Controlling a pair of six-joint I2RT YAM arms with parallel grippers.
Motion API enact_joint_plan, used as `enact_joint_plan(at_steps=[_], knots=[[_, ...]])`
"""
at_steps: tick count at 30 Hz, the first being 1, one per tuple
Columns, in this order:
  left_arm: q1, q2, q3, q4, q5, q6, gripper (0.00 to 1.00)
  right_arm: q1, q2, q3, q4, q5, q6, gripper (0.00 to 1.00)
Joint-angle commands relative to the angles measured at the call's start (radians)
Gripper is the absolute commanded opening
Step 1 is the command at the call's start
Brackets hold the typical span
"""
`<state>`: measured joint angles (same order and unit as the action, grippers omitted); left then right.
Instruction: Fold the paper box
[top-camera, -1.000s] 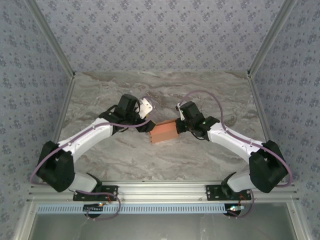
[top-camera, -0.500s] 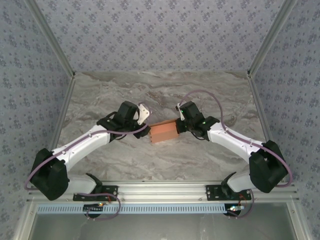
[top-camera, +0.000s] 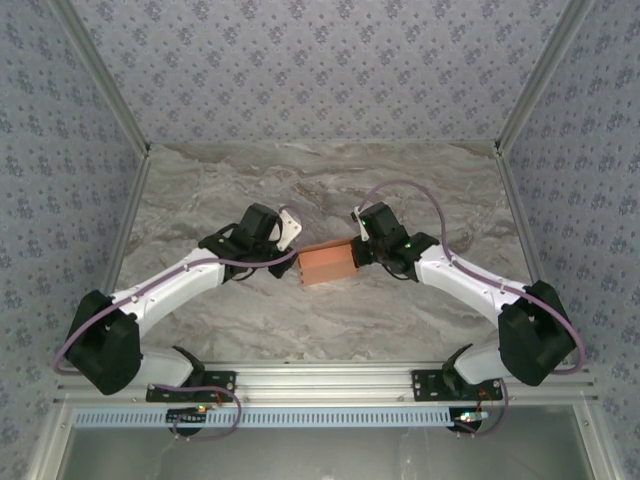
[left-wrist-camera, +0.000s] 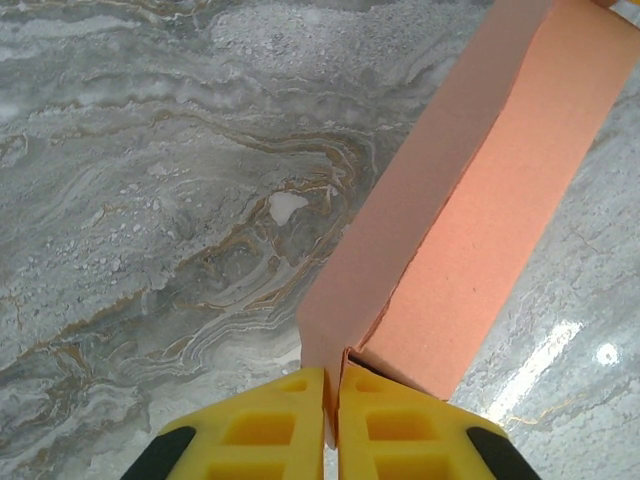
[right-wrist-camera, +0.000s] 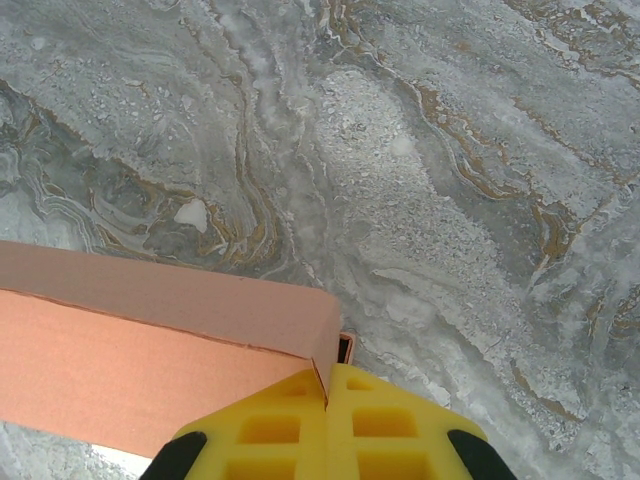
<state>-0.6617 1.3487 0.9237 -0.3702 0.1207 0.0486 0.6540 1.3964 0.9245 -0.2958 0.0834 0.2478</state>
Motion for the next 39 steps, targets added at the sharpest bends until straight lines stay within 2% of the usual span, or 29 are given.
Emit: enact_joint_plan(at_steps=[1, 7, 9, 17, 24, 39], knots=[[-0.014, -0.002, 0.013, 0.024, -0.019, -0.093, 0.08, 0.013, 0.0, 0.013, -0.056, 0.003, 0.026, 0.02], [-0.014, 0.007, 0.04, 0.043, -0.045, -0.356, 0.02, 0.034, -0.002, 0.007, -0.045, 0.024, 0.053, 0.02], [-0.014, 0.01, 0.038, 0.061, -0.022, -0.435, 0.01, 0.041, -0.002, 0.002, -0.042, 0.032, 0.059, 0.02], [-0.025, -0.016, -0.022, 0.173, 0.006, -0.637, 0.0, 0.055, 0.004, -0.006, -0.03, 0.038, 0.068, 0.02], [-0.037, -0.04, -0.073, 0.223, -0.036, -0.711, 0.0, 0.061, 0.005, -0.006, -0.028, 0.044, 0.069, 0.02], [-0.038, -0.048, -0.123, 0.272, -0.032, -0.771, 0.0, 0.076, 0.019, 0.0, -0.028, 0.058, 0.068, 0.02]])
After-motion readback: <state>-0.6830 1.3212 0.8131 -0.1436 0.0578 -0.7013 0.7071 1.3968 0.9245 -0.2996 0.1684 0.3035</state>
